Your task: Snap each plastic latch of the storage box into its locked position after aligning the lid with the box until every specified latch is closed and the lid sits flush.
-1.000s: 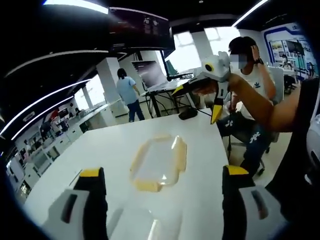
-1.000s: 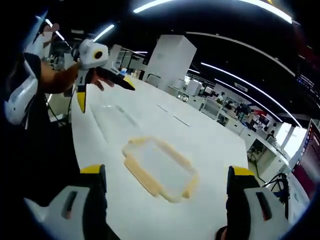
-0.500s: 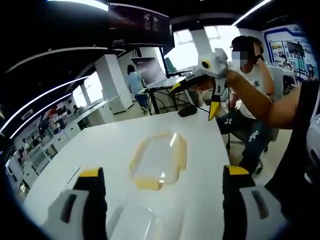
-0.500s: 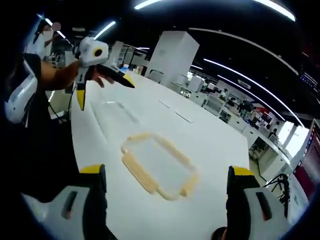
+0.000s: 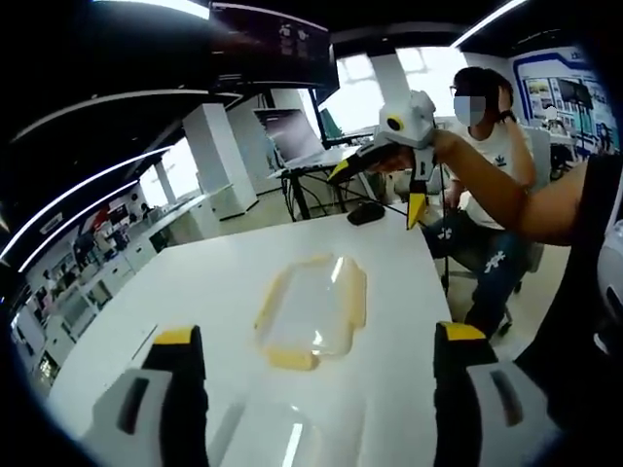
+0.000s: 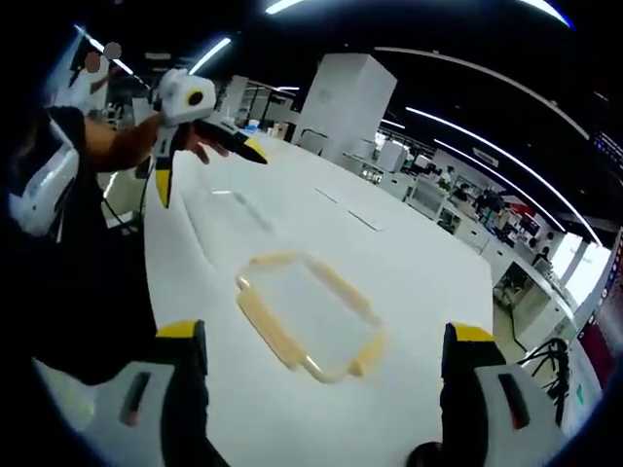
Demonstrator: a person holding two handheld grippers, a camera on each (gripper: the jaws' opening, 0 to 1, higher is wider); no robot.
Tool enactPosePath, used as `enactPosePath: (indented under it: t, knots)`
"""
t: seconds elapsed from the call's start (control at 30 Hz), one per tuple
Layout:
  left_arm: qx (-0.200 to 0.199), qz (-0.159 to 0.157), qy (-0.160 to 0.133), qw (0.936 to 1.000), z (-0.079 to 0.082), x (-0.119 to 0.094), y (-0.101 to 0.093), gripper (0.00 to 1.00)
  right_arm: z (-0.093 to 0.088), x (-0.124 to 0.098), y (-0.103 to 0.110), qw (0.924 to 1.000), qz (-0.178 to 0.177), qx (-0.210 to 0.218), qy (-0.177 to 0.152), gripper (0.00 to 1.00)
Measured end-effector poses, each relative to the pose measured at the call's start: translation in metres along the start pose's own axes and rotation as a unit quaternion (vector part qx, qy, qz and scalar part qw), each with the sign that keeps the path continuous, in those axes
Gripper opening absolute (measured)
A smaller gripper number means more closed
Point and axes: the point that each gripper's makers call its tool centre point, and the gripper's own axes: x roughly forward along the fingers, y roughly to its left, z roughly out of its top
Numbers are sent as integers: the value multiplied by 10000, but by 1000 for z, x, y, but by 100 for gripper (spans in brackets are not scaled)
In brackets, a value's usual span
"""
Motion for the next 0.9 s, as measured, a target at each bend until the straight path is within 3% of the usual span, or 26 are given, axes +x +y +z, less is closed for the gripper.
enactPosePath:
  t: [0.37, 0.8, 0.9]
  knots:
    - [2, 37, -67, 10000, 10, -1, 9, 96, 1, -9, -10, 9998, 40, -130, 123, 100]
    - [-46, 28, -36, 10000, 9, -1, 15, 97, 11, -13, -14, 9996, 166, -223, 7, 100]
    - [58, -78, 132, 9999, 2, 2, 13, 98, 7, -10, -14, 9995, 220, -224, 77, 100]
